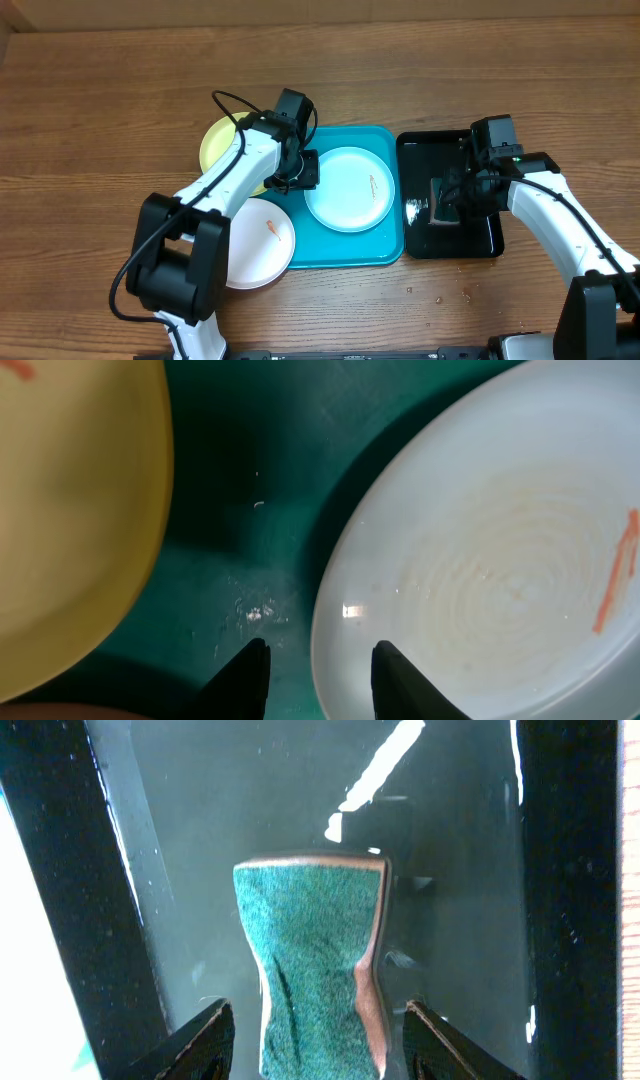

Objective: Clean dirty plates on tray and stack at the side

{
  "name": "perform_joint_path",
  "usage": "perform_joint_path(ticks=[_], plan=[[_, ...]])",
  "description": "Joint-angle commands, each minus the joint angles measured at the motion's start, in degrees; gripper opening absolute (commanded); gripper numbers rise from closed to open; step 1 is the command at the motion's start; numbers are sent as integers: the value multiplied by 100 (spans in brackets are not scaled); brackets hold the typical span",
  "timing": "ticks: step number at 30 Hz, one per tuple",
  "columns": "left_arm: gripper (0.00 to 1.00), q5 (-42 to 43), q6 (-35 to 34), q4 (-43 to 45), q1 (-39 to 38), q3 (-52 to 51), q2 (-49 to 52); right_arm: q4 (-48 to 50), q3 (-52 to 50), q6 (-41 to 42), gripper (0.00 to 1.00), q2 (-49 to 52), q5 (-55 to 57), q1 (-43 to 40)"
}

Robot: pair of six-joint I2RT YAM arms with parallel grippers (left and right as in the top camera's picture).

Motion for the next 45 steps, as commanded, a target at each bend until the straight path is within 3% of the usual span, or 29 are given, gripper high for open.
perform_joint_path(ticks=[1,7,45], plan=[[31,-33,-74,76,-31,-17,168,55,-31,2,56,-4,140,28],[24,-35,-72,79,-33,-17,280,129,-66,2,56,7,146,28],[23,-98,-28,74,-184,-42,280,802,-682,0,56,11,-35,28]])
